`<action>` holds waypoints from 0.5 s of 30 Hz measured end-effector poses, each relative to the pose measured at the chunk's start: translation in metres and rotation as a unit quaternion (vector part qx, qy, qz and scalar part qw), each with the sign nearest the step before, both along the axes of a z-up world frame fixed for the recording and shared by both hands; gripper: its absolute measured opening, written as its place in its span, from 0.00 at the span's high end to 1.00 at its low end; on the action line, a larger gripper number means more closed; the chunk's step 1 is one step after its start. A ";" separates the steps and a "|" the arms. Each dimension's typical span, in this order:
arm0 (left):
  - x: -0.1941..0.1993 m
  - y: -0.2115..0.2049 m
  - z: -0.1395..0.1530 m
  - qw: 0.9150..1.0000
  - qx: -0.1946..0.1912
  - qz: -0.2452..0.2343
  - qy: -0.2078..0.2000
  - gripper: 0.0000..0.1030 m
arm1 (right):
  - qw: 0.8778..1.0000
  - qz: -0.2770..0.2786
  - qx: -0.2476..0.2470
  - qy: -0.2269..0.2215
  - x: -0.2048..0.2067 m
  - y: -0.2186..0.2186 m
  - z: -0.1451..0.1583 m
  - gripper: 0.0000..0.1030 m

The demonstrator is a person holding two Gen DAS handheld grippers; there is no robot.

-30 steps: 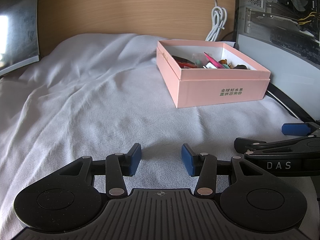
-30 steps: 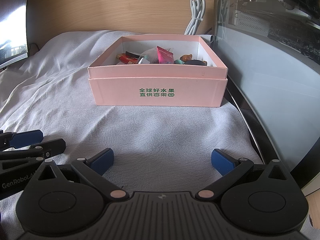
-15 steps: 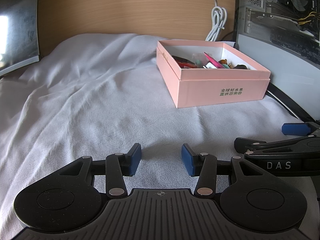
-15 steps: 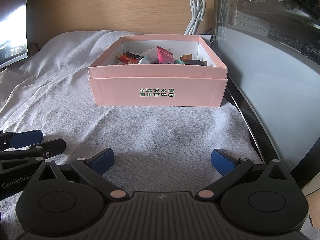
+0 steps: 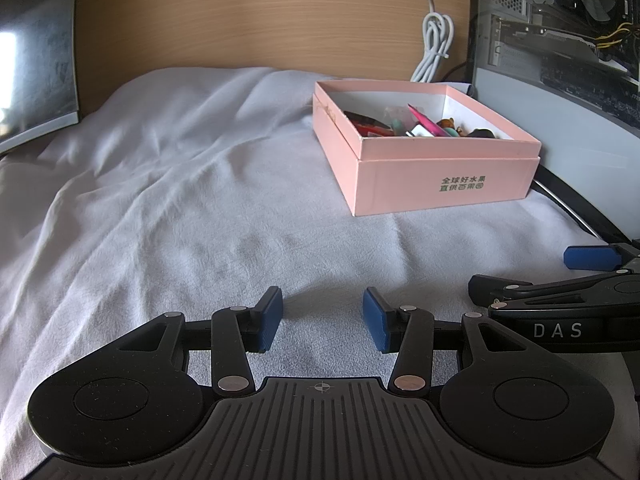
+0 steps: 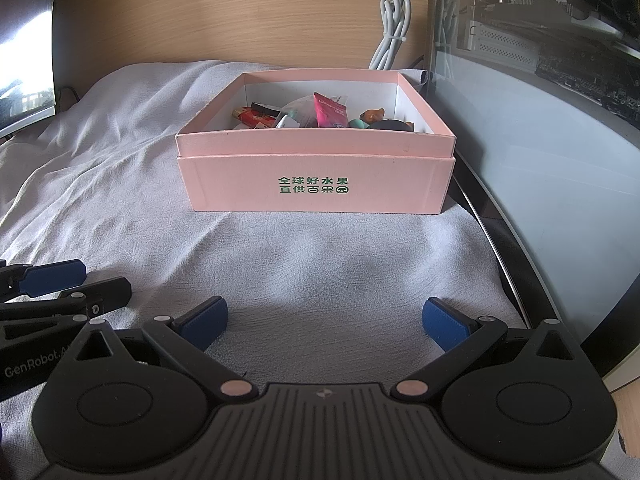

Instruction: Organize rigid objects

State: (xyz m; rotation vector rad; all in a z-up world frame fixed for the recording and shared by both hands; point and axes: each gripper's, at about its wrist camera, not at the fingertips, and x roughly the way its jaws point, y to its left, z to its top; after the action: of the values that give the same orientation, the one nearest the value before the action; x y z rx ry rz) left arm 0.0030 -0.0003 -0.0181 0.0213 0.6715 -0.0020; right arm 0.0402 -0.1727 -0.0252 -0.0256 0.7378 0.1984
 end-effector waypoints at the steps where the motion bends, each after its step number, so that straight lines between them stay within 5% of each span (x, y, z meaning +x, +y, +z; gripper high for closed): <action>1: 0.000 0.000 0.000 1.000 0.000 0.000 0.000 0.51 | 1.000 0.000 0.000 0.000 0.000 0.000 0.000 0.00; 15: -0.001 0.001 0.000 1.000 0.003 -0.002 -0.001 0.52 | 1.000 0.000 0.000 0.000 0.000 0.000 0.000 0.00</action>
State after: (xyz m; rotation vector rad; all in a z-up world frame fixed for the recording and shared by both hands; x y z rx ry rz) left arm 0.0024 0.0005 -0.0177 0.0272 0.6702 -0.0033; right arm 0.0402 -0.1728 -0.0252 -0.0256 0.7377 0.1983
